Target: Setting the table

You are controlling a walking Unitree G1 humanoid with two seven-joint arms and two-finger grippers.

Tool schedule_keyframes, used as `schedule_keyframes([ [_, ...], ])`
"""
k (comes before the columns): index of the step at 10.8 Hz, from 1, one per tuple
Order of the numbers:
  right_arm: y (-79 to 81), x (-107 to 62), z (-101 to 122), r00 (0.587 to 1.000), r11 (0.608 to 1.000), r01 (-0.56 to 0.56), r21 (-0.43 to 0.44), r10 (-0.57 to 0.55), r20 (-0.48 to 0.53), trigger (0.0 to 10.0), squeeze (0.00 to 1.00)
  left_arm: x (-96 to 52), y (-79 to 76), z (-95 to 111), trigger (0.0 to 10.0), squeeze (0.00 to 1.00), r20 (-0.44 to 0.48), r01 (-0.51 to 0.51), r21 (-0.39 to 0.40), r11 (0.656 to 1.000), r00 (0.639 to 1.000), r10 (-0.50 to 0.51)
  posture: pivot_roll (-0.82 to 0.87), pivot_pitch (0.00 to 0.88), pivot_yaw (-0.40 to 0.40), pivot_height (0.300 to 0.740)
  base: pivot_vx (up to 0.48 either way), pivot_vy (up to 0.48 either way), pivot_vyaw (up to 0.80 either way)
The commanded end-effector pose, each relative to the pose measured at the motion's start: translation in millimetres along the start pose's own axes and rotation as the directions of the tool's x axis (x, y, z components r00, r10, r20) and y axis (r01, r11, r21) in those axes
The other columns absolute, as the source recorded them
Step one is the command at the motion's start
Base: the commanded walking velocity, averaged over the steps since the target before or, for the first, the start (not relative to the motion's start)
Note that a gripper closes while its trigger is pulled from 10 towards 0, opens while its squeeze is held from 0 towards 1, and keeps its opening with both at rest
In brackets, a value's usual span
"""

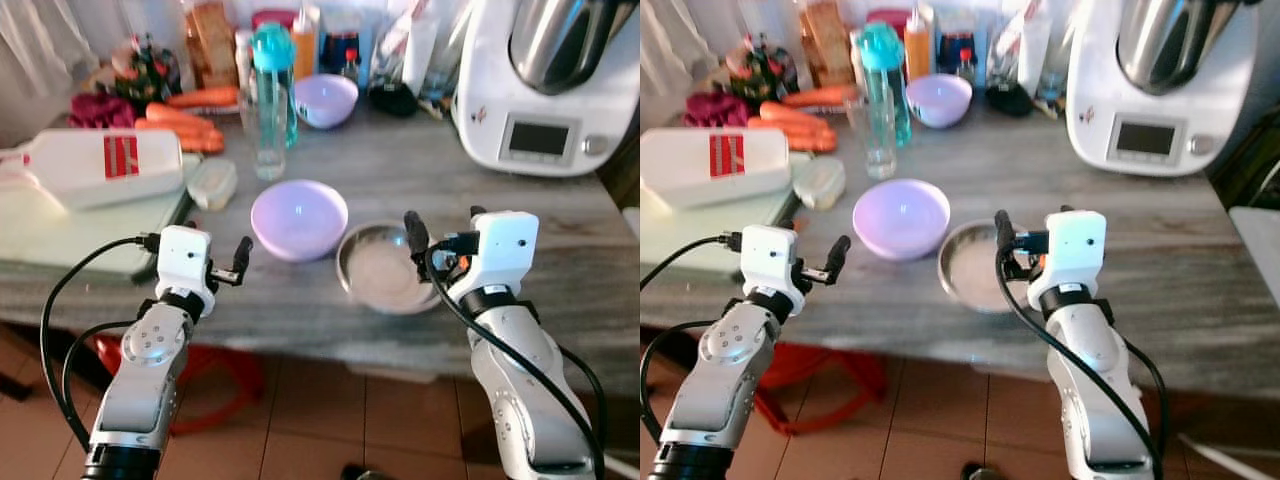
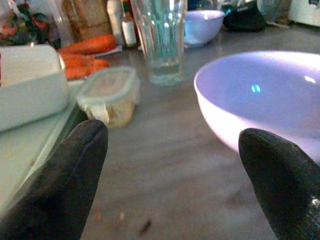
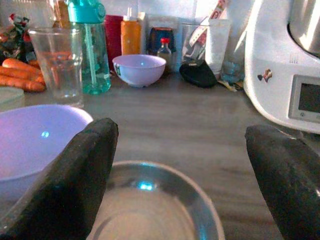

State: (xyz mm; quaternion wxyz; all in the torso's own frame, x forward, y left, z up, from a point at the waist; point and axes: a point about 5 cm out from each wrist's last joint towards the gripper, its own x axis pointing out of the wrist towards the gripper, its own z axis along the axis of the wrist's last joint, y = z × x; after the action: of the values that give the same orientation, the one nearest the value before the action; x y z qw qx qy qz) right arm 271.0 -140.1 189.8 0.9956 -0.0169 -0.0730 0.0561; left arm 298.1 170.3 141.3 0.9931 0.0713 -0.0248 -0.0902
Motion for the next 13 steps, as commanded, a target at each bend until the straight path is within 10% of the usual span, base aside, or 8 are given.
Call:
schedule_keyframes([
  [1,0.2,0.9,1,1.0,1.0,0.007,0.0,-0.007,0.008,10.0,0.0,-1.5,4.2,3,10.0,0.0,0.001,-0.004,0.026,1.0,1.0,0.004,0.0,0.092,0.004,0.74,-0.289,0.0,0.0],
  [13,-4.0,-3.1,-12,0.996,0.996,0.086,0.008,-0.085,-0.027,10.0,0.0,3.2,-10.4,-3,10.0,0.0,-0.015,0.06,0.021,0.998,0.998,-0.059,-0.01,0.06,0.006,0.74,-0.387,0.0,0.0],
])
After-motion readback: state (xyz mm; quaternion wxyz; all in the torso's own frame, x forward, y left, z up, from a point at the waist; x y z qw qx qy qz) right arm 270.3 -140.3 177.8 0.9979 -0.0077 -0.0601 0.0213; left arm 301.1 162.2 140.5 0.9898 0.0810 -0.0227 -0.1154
